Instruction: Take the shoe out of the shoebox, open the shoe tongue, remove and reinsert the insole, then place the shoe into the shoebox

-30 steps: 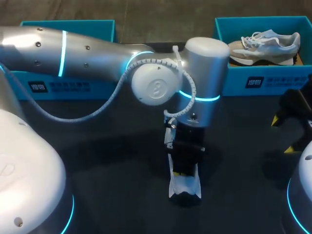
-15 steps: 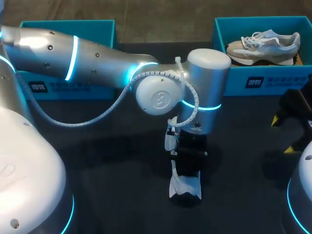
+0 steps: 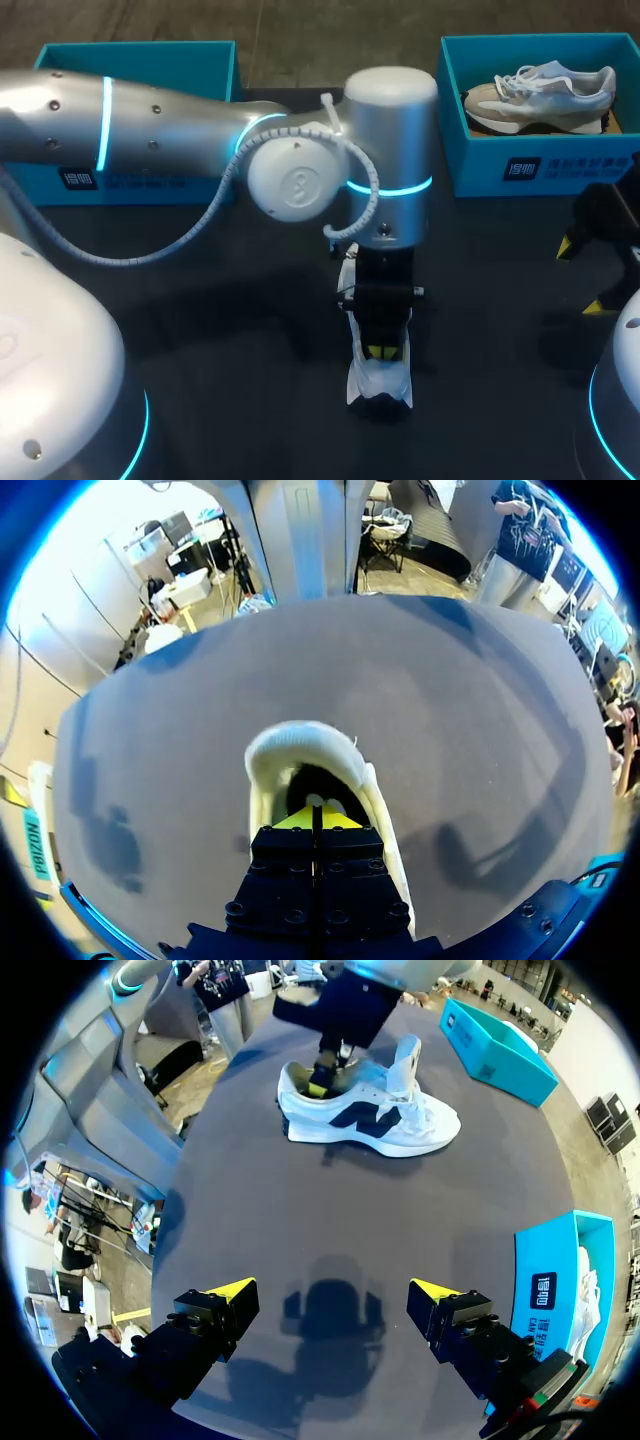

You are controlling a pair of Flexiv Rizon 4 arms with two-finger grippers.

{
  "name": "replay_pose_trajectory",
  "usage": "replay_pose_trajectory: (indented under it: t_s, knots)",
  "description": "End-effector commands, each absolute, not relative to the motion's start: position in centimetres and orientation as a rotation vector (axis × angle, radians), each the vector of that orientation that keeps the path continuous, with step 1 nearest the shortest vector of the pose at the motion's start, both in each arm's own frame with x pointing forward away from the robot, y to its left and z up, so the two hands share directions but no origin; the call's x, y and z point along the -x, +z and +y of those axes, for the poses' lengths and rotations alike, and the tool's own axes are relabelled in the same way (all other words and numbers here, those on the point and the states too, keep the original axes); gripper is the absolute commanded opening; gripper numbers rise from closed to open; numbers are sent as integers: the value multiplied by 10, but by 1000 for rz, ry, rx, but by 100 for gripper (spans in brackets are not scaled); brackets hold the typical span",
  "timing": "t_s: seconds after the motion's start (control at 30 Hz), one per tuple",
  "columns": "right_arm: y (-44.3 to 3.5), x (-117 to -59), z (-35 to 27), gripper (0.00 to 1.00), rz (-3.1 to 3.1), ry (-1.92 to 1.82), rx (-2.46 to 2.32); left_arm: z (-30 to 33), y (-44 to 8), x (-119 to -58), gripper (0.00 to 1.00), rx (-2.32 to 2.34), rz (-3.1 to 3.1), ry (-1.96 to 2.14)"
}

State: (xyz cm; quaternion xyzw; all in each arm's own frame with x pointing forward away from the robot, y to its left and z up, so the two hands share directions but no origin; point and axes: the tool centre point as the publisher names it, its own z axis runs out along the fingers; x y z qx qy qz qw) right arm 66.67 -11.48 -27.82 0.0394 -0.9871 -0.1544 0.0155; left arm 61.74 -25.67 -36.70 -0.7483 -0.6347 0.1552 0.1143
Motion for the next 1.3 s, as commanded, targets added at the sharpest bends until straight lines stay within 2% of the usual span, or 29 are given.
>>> replay_pose_trajectory:
  t_s: [0.03, 0.33, 0.6, 1.03, 1.3]
  knots:
    - [-279, -666, -115, 100, -3074, -477, -122, -255, -370, -608, 0, 2213, -1866, 519]
    - [-279, -666, -115, 100, -3074, -477, -122, -266, -402, -595, 0, 2166, -1834, 483]
    - [-279, -666, -115, 100, -3074, -477, -122, -262, -419, -608, 0, 2125, -1931, 406]
    - [-279, -666, -115, 100, -3074, -477, -122, -255, -377, -620, 0, 2199, -1952, 424]
    - [-279, -666, -115, 100, -3074, -477, -122, -257, -395, -631, 0, 2183, -1992, 395]
